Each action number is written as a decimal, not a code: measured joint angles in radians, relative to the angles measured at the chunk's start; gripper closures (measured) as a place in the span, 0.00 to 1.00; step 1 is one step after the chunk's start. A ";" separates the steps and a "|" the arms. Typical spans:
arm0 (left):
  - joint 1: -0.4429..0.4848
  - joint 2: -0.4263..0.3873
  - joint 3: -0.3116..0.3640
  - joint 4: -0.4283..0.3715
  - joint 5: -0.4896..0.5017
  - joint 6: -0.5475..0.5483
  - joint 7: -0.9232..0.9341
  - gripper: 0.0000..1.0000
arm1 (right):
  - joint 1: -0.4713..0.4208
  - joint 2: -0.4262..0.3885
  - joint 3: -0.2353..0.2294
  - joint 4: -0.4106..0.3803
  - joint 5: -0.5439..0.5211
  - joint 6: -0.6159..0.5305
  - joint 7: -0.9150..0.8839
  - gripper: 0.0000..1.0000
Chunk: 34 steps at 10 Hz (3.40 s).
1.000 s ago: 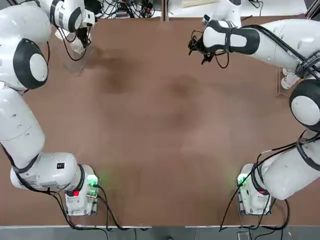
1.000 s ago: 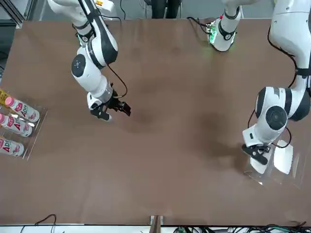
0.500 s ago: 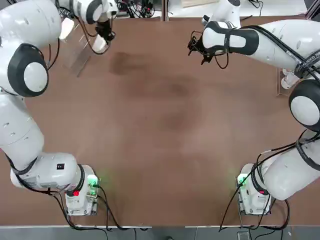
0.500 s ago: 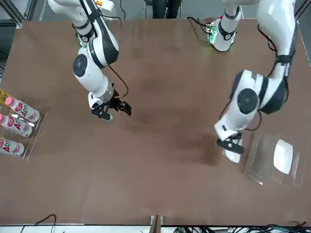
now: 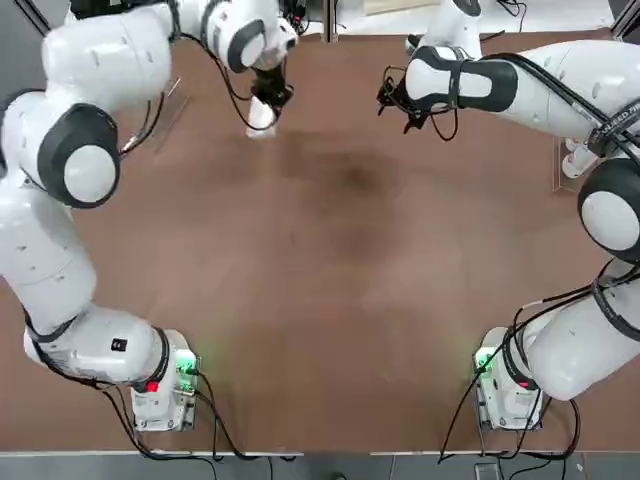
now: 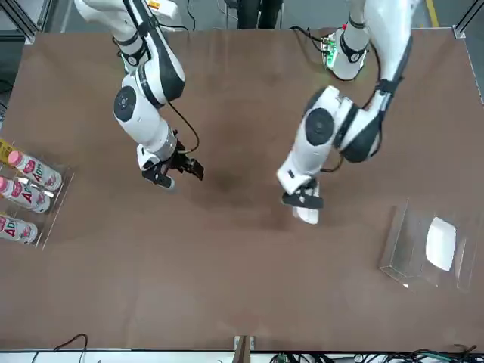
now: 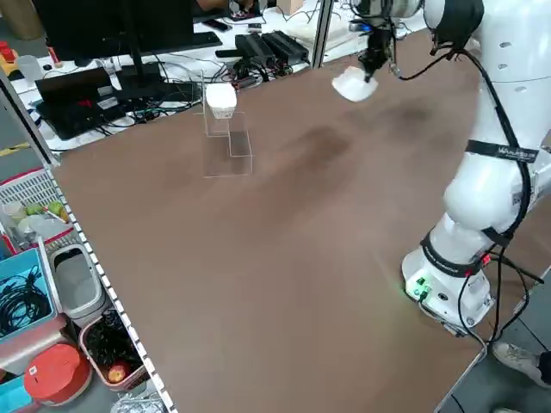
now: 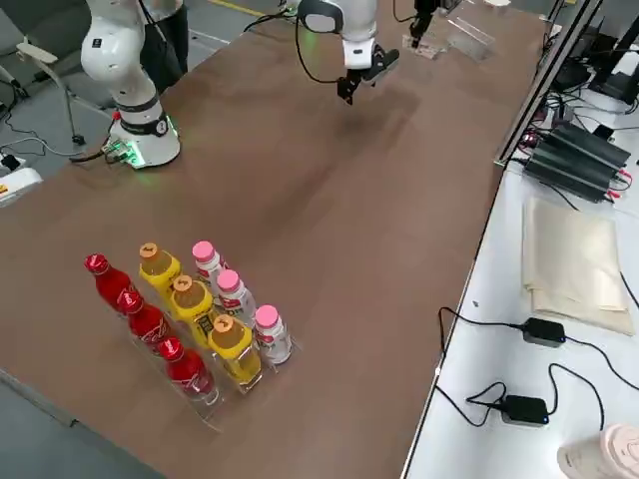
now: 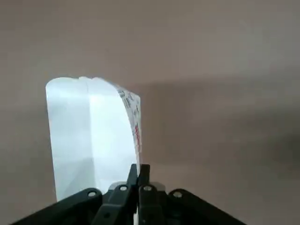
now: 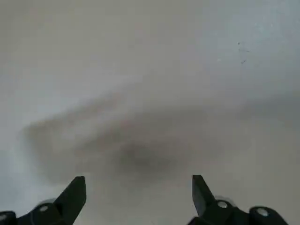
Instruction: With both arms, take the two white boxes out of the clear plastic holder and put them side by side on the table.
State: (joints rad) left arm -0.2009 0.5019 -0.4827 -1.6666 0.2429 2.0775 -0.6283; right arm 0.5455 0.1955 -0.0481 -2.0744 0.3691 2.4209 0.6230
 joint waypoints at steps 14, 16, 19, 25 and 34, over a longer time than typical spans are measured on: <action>-0.401 0.327 0.108 0.226 -0.004 0.321 -0.385 0.55 | 0.003 0.000 0.000 -0.006 -0.034 0.001 0.000 0.00; -0.366 0.315 0.110 0.245 -0.005 0.316 -0.394 0.28 | 0.003 0.000 -0.001 -0.006 -0.035 0.001 0.000 0.00; -0.299 0.239 0.105 0.253 -0.006 0.147 -0.386 0.00 | 0.010 0.000 0.001 -0.006 -0.035 0.011 0.000 0.00; 0.093 0.055 0.092 0.258 -0.006 -0.222 -0.069 0.00 | 0.072 0.092 0.002 -0.045 -0.035 0.219 0.000 0.00; 0.296 -0.106 0.344 0.064 0.085 -0.103 0.767 0.17 | 0.196 0.180 -0.002 -0.095 -0.116 0.383 -0.002 0.06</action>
State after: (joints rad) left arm 0.0953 0.3959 -0.1388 -1.6026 0.3282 1.9746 0.1386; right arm 0.7413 0.3757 -0.0502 -2.1690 0.2530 2.8044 0.6208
